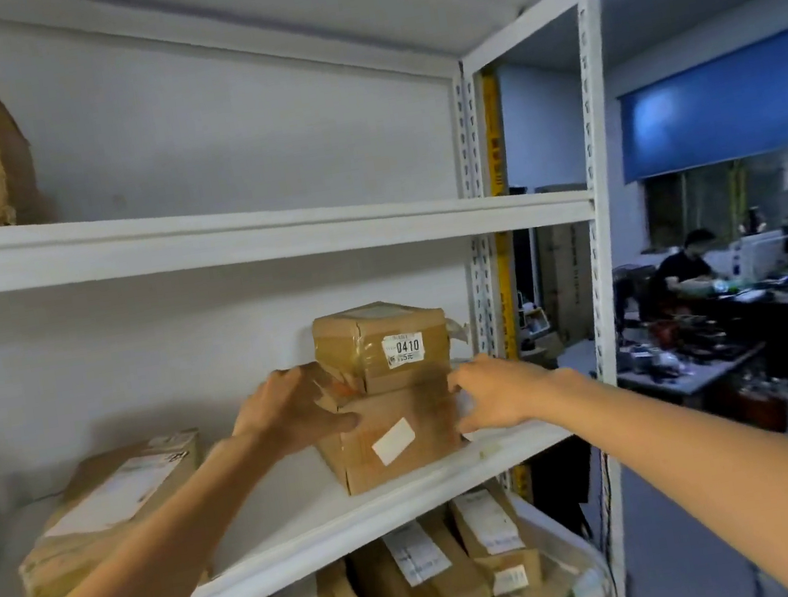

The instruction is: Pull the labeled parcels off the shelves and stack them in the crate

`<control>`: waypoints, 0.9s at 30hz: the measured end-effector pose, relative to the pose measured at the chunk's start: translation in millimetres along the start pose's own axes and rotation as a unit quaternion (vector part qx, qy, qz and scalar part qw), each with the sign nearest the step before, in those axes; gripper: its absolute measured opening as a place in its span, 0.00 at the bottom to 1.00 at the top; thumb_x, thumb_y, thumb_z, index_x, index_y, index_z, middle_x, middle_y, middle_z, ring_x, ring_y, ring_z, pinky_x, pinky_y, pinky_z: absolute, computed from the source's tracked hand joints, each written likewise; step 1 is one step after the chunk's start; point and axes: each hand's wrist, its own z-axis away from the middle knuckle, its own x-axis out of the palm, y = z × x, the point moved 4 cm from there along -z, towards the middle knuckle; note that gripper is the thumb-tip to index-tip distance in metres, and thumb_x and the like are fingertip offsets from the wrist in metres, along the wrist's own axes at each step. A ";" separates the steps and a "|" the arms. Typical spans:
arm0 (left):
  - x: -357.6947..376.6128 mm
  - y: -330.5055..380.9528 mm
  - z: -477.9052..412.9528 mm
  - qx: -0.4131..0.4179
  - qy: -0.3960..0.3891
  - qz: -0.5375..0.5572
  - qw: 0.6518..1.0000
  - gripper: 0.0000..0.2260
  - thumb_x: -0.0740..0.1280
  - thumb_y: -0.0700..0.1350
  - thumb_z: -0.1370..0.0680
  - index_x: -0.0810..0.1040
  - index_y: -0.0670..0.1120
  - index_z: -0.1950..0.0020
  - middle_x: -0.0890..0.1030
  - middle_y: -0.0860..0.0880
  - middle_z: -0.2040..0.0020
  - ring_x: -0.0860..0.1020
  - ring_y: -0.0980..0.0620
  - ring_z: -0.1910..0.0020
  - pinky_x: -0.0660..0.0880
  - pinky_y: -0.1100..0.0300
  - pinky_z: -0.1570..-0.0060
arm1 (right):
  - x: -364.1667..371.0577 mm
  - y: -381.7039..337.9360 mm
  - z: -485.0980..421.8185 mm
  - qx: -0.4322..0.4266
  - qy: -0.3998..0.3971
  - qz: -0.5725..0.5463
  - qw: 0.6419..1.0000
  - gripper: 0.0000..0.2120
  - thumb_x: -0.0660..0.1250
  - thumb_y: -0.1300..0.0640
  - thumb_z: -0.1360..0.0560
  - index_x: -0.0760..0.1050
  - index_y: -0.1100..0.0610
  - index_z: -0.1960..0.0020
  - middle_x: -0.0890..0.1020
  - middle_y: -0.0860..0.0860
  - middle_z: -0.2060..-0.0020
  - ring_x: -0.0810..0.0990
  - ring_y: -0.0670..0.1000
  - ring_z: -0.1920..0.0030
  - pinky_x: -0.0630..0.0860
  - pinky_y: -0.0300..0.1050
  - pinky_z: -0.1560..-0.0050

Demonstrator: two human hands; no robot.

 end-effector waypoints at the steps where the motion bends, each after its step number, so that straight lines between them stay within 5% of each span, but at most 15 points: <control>1: -1.6 5.6 -2.0 -0.003 0.003 -0.010 1.000 0.23 0.74 0.62 0.33 0.75 0.58 0.43 0.80 0.54 0.43 0.78 0.51 0.45 0.76 0.55 0.47 | -4.7 9.9 -1.5 0.003 -0.002 0.028 1.000 0.20 0.68 0.50 0.25 0.71 0.58 0.37 0.74 0.55 0.45 0.76 0.57 0.47 0.76 0.49 0.52; 5: -9.3 17.6 -12.8 -0.038 0.025 -0.060 0.997 0.30 0.74 0.66 0.35 0.75 0.54 0.38 0.81 0.53 0.43 0.79 0.51 0.46 0.77 0.55 0.48 | -21.3 45.0 -15.4 0.001 0.021 0.083 0.996 0.12 0.67 0.53 0.24 0.70 0.58 0.44 0.71 0.56 0.50 0.75 0.56 0.54 0.71 0.46 0.64; 10: -17.8 33.4 -21.6 -0.111 0.038 -0.084 0.990 0.33 0.74 0.69 0.37 0.75 0.54 0.38 0.80 0.54 0.43 0.78 0.51 0.44 0.75 0.56 0.49 | -30.8 76.0 -34.5 -0.044 0.046 0.120 0.991 0.13 0.66 0.53 0.24 0.70 0.59 0.44 0.71 0.55 0.54 0.73 0.52 0.63 0.65 0.43 0.72; 14: -18.8 45.2 -29.7 -0.150 0.035 -0.086 0.984 0.33 0.74 0.68 0.36 0.74 0.52 0.37 0.80 0.54 0.43 0.76 0.54 0.49 0.71 0.60 0.56 | -43.1 98.6 -50.8 -0.082 0.053 0.108 0.989 0.16 0.65 0.50 0.24 0.71 0.58 0.41 0.72 0.55 0.50 0.73 0.53 0.56 0.63 0.43 0.70; 18: -12.1 54.1 -36.0 -0.174 0.014 -0.107 0.979 0.32 0.73 0.67 0.35 0.73 0.54 0.36 0.79 0.55 0.42 0.77 0.53 0.44 0.73 0.60 0.51 | -44.5 114.1 -61.3 -0.086 0.082 0.080 0.990 0.10 0.63 0.51 0.23 0.69 0.57 0.47 0.69 0.53 0.55 0.71 0.53 0.57 0.60 0.42 0.70; 23: -5.5 53.9 -44.6 -0.200 0.020 -0.091 0.975 0.32 0.74 0.67 0.36 0.74 0.54 0.38 0.80 0.55 0.45 0.77 0.52 0.44 0.74 0.56 0.45 | -34.3 116.7 -75.3 -0.083 0.104 0.005 0.991 0.08 0.63 0.53 0.23 0.68 0.57 0.49 0.73 0.55 0.51 0.75 0.55 0.56 0.69 0.46 0.64; 25: -6.2 48.9 -49.1 -0.218 0.047 0.001 0.975 0.30 0.75 0.65 0.36 0.76 0.51 0.40 0.82 0.53 0.47 0.77 0.51 0.45 0.73 0.57 0.45 | -34.7 118.3 -87.7 -0.058 0.133 -0.087 0.986 0.12 0.61 0.56 0.23 0.70 0.60 0.42 0.74 0.57 0.46 0.76 0.59 0.48 0.75 0.50 0.52; 27: -4.2 44.3 -54.1 -0.230 0.082 0.114 0.963 0.29 0.77 0.62 0.35 0.77 0.49 0.41 0.82 0.51 0.46 0.78 0.51 0.46 0.72 0.59 0.46 | -33.0 118.5 -101.7 -0.021 0.151 -0.237 0.959 0.10 0.58 0.57 0.22 0.72 0.62 0.47 0.75 0.58 0.51 0.77 0.60 0.49 0.74 0.49 0.51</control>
